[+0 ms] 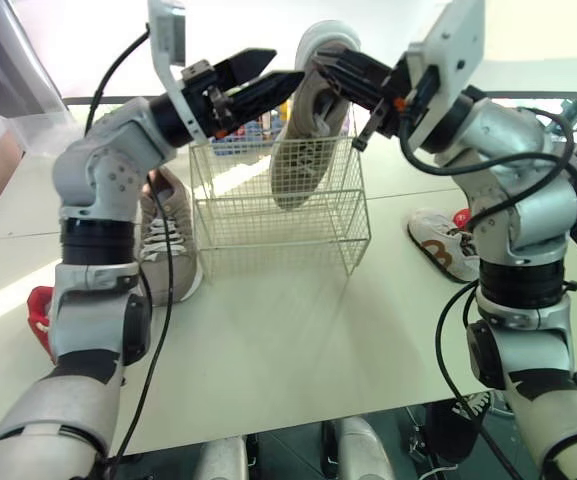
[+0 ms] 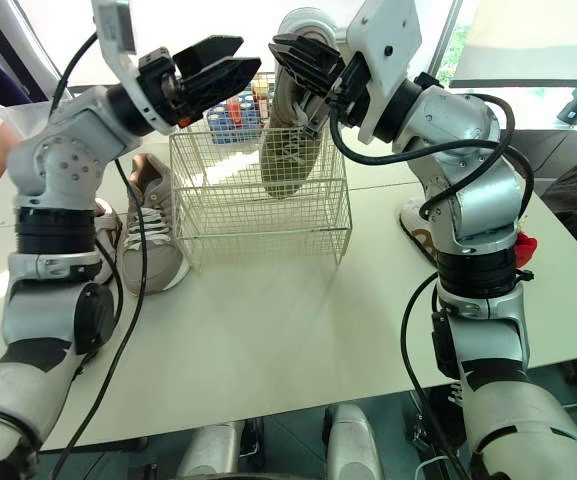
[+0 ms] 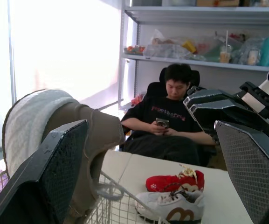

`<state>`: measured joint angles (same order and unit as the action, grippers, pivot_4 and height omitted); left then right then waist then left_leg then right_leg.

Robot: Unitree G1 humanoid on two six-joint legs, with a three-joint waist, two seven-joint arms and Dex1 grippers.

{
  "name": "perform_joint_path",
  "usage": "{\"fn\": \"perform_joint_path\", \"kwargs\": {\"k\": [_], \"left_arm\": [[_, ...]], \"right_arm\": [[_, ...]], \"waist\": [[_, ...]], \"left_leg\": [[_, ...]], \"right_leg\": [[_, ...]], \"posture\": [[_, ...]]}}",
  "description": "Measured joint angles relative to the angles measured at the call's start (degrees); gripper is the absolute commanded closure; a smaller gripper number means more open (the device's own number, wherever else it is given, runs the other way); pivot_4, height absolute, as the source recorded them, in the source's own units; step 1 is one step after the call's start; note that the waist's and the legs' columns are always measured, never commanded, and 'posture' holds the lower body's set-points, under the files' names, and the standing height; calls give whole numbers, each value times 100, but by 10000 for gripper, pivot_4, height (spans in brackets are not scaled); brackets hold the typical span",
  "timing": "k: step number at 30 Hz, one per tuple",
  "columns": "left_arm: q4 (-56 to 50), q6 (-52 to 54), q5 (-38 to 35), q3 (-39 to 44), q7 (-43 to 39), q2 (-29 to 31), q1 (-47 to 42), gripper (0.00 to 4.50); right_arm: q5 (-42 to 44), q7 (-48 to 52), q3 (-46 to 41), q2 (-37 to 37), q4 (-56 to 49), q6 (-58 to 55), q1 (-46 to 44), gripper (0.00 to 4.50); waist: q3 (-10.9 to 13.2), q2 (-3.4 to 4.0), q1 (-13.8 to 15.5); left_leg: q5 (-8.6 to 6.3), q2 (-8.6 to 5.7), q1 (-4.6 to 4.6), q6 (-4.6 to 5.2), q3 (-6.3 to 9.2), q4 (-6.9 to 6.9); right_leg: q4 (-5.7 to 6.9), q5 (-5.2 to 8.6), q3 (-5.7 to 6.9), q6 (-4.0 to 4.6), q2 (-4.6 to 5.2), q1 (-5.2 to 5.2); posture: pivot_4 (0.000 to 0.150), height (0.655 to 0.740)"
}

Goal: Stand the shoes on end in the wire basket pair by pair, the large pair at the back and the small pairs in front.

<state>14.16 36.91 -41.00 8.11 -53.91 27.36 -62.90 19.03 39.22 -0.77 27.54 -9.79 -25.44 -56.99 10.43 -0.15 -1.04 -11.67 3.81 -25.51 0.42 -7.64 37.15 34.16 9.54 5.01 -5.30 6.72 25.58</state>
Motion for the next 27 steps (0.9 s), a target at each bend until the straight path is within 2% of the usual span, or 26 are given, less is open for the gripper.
{"fn": "perform_joint_path", "kwargs": {"k": [6,9,11,14,19,24,27], "left_arm": [[-643,690,-418,297,-39,567,408,0],[-1032,968,-573,526,-1,1095,711,0],[-1207,1052,-520,658,37,1563,1149,0],[-1079,868,5,679,176,2112,1682,0],[81,170,963,541,568,2200,1776,0],[1902,-406,1751,132,892,1723,1004,0],[3044,-763,2171,-51,1110,1494,524,0]], "right_arm": [[729,-39,-391,75,-469,-688,289,43044],[1313,215,-542,412,-905,-1166,504,43044],[1712,517,-574,753,-1199,-1473,717,43044],[2166,862,-632,1026,-1387,-1762,866,43044],[2254,1284,-359,1235,-1473,-1738,880,43044],[2042,1466,5,1255,-1356,-1529,887,43044],[1972,1490,60,1244,-1304,-1462,883,34134]], "waist": [[1,-1,13],[1,-1,12],[1,0,9],[1,0,14],[-2,-7,62],[-6,-15,123],[-6,-17,144]], "left_leg": [[0,1,-4,0,3,0],[-2,1,-3,1,5,-1],[-3,2,0,0,5,-3],[-9,3,0,-10,4,-4],[-15,2,-10,-19,2,-2],[-5,-1,-86,-2,-3,16],[-1,-1,-98,3,-5,17]], "right_leg": [[-1,7,0,13,0,3],[-3,10,0,15,1,3],[-3,11,0,17,1,3],[-2,14,0,23,1,9],[-19,14,1,30,8,12],[-2,8,2,32,8,83],[4,0,2,18,3,96]], "posture": [[1500,7400],[1500,7400],[1500,7400],[1500,7400],[1500,7400],[1500,7400],[1500,7400]]}}
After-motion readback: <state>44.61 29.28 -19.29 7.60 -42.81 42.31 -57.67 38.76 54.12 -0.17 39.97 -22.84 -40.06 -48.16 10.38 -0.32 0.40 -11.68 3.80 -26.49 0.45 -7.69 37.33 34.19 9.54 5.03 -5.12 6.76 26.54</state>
